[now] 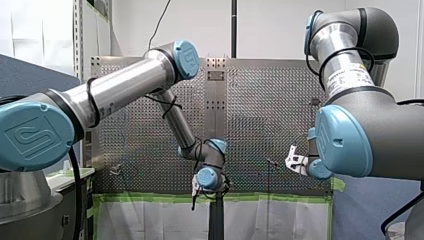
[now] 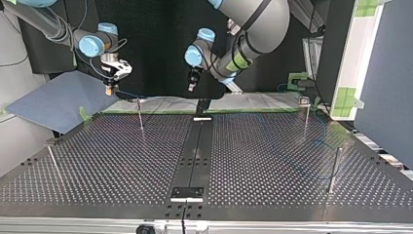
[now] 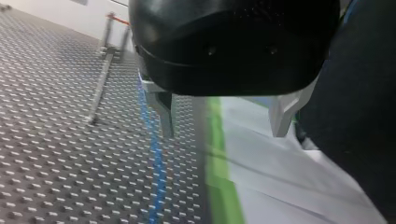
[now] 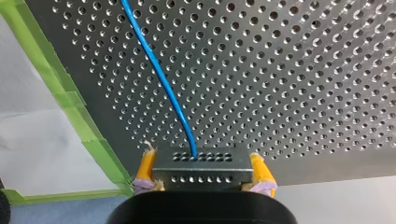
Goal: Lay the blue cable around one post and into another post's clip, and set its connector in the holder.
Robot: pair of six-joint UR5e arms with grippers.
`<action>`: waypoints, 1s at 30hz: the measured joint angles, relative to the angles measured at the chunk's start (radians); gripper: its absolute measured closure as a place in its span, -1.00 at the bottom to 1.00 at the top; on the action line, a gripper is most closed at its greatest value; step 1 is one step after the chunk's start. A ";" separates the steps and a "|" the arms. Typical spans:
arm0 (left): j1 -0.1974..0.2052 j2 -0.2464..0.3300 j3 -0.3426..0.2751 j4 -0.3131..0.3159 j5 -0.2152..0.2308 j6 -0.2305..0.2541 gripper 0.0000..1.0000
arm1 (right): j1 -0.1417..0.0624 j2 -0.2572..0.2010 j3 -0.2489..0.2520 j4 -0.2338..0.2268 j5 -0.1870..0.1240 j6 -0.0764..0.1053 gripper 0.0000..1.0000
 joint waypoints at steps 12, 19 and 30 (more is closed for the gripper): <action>-0.009 -0.103 0.026 -0.001 -0.020 0.007 -1.00 | -0.003 0.000 0.000 -0.013 0.000 0.001 0.06; -0.010 -0.096 0.043 -0.002 -0.031 0.009 -1.00 | -0.003 0.000 0.000 -0.014 0.000 0.002 0.06; -0.016 -0.095 0.125 -0.042 -0.046 0.027 -1.00 | -0.003 0.000 0.000 -0.011 0.000 0.002 0.06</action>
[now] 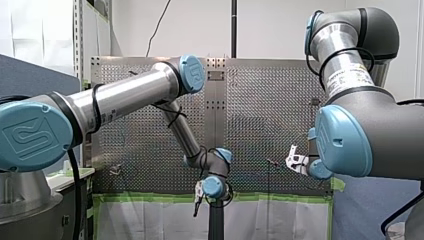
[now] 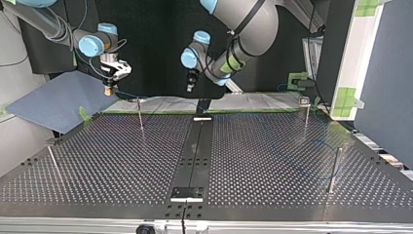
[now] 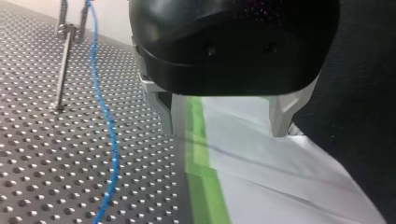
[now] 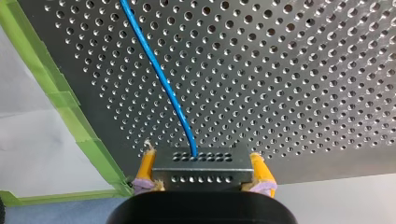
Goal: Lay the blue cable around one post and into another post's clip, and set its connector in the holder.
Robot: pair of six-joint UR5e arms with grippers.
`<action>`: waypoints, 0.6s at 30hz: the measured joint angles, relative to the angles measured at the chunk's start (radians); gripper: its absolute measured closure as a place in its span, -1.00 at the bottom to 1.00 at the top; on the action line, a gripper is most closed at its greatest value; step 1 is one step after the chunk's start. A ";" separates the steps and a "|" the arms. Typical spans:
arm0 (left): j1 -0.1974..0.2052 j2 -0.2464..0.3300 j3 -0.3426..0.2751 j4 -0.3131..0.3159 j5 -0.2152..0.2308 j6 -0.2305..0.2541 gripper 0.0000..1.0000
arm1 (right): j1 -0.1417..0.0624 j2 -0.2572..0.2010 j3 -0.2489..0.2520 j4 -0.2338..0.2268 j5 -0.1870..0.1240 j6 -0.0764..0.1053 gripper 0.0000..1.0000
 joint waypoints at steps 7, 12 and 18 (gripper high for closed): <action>0.003 0.000 0.040 0.002 -0.030 0.001 -1.00 | 0.001 0.000 0.000 -0.001 0.000 0.000 0.06; 0.008 0.000 0.051 0.009 -0.053 0.000 -1.00 | 0.001 0.000 0.000 0.001 0.000 -0.002 0.06; 0.010 0.000 0.052 0.028 -0.052 0.000 -1.00 | 0.003 0.000 0.000 0.001 0.000 -0.002 0.06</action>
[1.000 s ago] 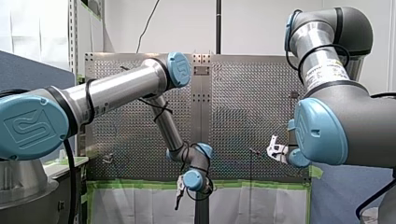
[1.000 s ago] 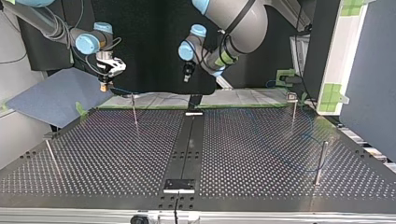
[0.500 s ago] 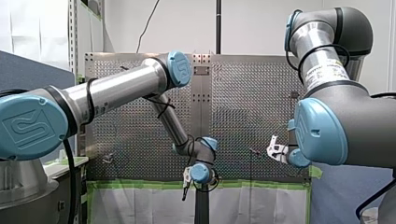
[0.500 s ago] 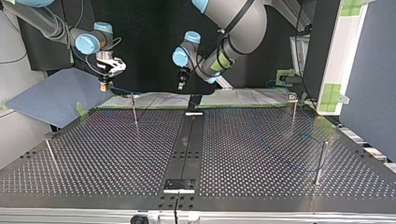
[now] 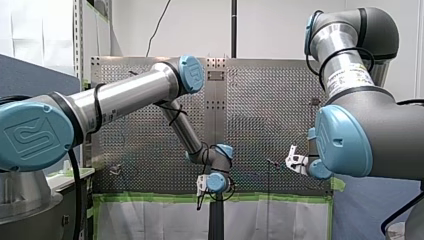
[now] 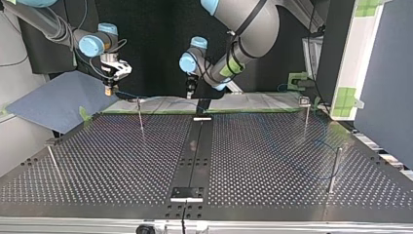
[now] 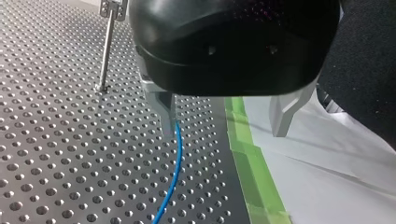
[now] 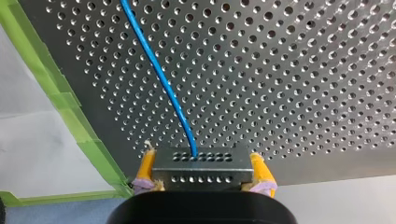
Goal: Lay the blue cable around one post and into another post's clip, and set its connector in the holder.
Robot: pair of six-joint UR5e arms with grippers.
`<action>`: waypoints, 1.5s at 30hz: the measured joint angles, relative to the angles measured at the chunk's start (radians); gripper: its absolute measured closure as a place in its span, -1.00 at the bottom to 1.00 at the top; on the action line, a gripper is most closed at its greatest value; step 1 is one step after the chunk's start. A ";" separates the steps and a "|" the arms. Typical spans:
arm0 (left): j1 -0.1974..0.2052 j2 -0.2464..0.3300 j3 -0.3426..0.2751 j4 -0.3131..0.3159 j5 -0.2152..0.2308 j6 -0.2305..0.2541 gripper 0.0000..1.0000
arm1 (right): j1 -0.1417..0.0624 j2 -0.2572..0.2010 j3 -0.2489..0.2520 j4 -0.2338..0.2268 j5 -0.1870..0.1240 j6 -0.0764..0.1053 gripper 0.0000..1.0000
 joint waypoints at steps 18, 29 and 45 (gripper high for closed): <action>0.013 -0.005 0.036 0.035 0.017 0.000 -1.00 | 0.000 0.000 0.000 -0.002 0.000 0.000 0.06; 0.017 -0.036 0.108 -0.010 0.011 -0.002 -1.00 | 0.001 0.000 0.000 -0.002 0.000 0.000 0.06; 0.026 -0.037 0.147 -0.063 0.003 -0.003 -1.00 | -0.004 0.000 0.000 -0.002 0.000 0.000 0.06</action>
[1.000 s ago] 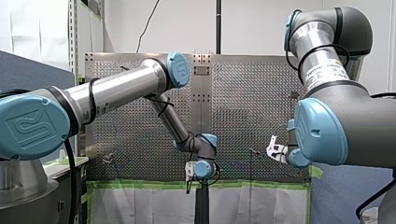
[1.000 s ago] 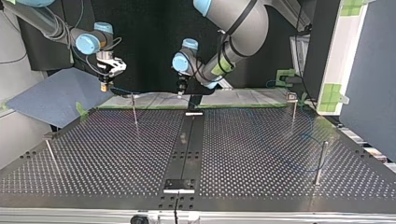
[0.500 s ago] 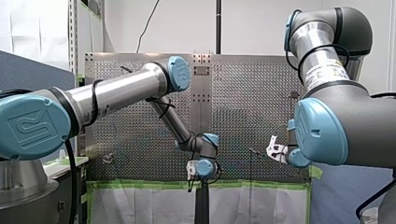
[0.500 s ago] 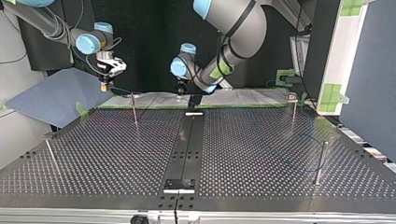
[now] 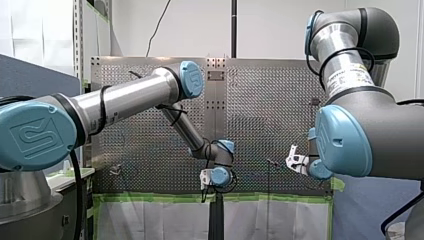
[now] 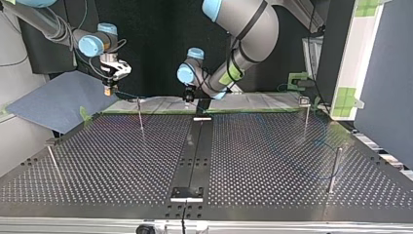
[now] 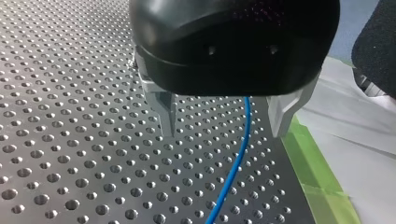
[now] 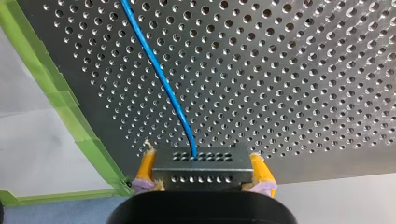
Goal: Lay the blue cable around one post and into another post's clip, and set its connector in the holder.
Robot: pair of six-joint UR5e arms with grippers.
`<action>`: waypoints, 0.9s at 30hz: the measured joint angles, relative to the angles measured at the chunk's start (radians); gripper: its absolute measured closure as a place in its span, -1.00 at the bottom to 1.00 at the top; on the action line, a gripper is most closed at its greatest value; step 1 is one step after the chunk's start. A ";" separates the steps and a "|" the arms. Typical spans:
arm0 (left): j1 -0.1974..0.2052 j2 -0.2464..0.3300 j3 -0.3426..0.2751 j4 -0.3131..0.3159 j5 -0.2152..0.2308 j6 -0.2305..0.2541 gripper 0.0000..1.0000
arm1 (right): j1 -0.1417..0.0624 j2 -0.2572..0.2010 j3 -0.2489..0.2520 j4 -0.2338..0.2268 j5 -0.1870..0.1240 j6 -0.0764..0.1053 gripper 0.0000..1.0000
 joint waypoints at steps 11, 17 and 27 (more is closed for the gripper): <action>-0.004 0.000 0.000 0.001 -0.002 0.014 0.51 | 0.000 0.000 0.000 0.008 -0.001 -0.003 0.06; -0.003 0.000 0.000 0.008 -0.002 0.018 1.00 | 0.000 0.000 0.000 0.010 -0.001 -0.005 0.06; -0.001 0.000 0.000 0.011 -0.002 0.018 1.00 | 0.000 0.000 0.000 0.014 0.000 -0.007 0.06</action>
